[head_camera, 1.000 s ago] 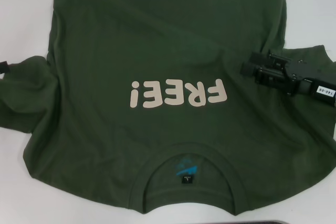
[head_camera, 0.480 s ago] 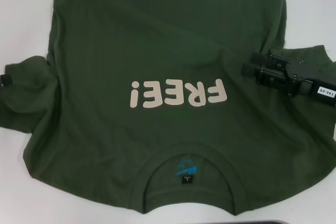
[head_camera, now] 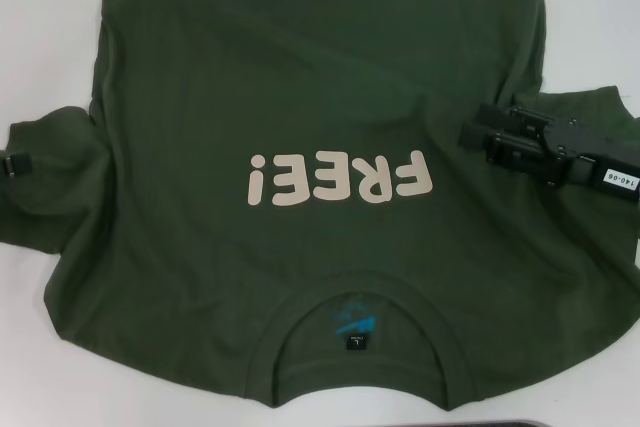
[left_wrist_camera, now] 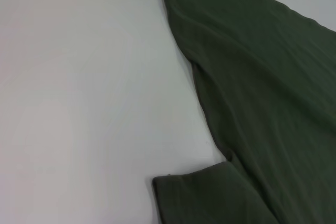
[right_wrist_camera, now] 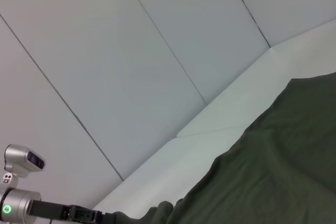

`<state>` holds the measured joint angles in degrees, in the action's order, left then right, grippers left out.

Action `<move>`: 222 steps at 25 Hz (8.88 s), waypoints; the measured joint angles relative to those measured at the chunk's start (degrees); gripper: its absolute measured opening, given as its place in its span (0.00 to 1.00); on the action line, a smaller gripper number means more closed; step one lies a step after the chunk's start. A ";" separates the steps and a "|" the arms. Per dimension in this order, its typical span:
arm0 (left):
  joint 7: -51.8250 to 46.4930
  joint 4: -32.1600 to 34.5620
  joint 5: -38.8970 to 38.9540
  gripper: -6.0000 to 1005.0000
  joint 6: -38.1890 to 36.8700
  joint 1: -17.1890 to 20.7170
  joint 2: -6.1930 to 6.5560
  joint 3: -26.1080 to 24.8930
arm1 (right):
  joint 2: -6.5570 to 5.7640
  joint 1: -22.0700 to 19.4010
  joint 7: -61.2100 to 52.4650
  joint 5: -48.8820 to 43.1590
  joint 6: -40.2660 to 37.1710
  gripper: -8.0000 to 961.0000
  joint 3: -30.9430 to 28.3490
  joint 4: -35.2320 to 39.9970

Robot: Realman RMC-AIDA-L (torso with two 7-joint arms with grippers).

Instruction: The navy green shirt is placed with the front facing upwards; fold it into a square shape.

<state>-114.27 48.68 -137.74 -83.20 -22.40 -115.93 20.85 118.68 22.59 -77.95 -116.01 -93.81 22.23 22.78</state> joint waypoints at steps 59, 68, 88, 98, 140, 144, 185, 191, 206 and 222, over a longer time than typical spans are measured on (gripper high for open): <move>-7.62 -1.47 1.34 0.07 -3.87 -7.06 -2.21 -0.16 | 0.13 -0.01 0.04 0.44 0.13 0.73 0.00 -0.56; -8.51 -1.86 4.03 0.07 -4.13 -7.78 -3.51 0.04 | 0.13 -0.15 0.03 0.44 -0.27 0.73 0.00 -0.64; -7.11 -5.91 7.06 0.07 -2.16 -9.60 -6.54 0.23 | 0.22 -0.61 0.49 0.23 -0.41 0.73 0.33 -1.42; -5.61 -10.29 8.45 0.07 -2.01 -11.58 -7.04 0.34 | 0.22 -0.73 0.41 0.17 -0.41 0.73 0.36 -1.43; 13.79 -6.30 2.79 0.87 -3.23 -3.70 -6.23 1.69 | 0.22 -1.30 -0.09 0.44 -0.17 0.73 -0.09 -2.17; 13.79 -6.24 2.73 0.87 -3.12 -3.74 -6.17 1.77 | 0.22 -1.42 -0.09 0.44 -0.21 0.73 -0.08 -2.25; 13.11 -6.92 0.13 0.87 -4.57 -4.80 -6.22 3.24 | 0.13 -1.41 -0.09 0.43 -0.23 0.73 -0.08 -2.74; 13.21 -8.67 0.00 0.87 -7.49 -6.36 -6.44 3.33 | 0.13 -1.41 -0.09 0.44 -0.31 0.73 -0.08 -2.75; 13.09 -8.97 0.34 0.87 -10.08 -7.33 -6.93 6.03 | 0.13 -1.50 -0.09 0.44 -0.32 0.73 -0.08 -2.74; 14.58 -8.76 7.83 0.87 -15.95 -8.41 -7.60 5.91 | -0.25 -1.66 -0.43 0.44 -0.40 0.73 -1.77 -2.73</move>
<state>-99.69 39.92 -129.91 -99.15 -30.81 -123.53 26.76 118.43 20.93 -78.38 -115.58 -94.21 20.47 20.05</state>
